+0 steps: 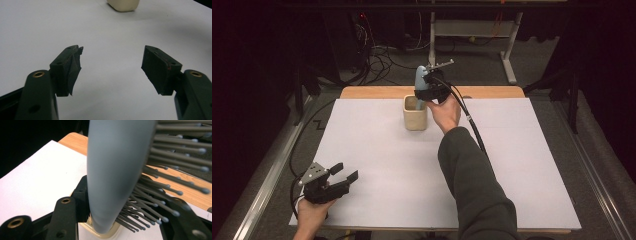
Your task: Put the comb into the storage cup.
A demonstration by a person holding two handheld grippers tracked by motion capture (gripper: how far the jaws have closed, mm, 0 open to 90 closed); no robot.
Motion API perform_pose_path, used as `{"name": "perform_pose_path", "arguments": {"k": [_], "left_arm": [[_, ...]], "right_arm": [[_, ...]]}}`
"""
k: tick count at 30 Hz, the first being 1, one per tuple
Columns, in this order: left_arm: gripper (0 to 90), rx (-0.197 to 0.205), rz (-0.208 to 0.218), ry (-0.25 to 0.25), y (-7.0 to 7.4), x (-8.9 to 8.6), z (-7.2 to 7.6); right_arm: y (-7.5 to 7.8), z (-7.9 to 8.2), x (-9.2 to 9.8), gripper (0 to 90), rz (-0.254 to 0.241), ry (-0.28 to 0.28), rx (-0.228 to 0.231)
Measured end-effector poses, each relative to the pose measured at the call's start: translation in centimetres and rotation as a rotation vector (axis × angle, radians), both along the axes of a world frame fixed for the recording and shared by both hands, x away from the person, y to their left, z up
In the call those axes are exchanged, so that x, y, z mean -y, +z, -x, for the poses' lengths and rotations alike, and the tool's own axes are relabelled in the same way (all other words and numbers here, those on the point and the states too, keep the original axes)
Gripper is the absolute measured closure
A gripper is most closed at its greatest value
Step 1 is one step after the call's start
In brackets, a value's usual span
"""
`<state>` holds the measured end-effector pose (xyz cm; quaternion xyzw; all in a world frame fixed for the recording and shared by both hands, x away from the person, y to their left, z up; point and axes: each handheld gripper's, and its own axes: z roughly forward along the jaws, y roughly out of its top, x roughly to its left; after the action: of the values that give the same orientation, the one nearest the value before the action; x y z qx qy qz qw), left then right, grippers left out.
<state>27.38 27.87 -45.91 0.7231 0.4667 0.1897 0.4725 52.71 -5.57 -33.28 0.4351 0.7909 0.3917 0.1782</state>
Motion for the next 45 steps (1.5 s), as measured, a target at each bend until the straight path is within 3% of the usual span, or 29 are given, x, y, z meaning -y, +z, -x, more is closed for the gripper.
{"name": "perform_pose_path", "arguments": {"k": [45], "left_arm": [[32.3, 0.007, -0.001, 0.004, 0.0, 0.0, 0.0]], "right_arm": [[-1.6, -0.2, 0.7, 50.7, -0.007, -0.005, -0.052]]}}
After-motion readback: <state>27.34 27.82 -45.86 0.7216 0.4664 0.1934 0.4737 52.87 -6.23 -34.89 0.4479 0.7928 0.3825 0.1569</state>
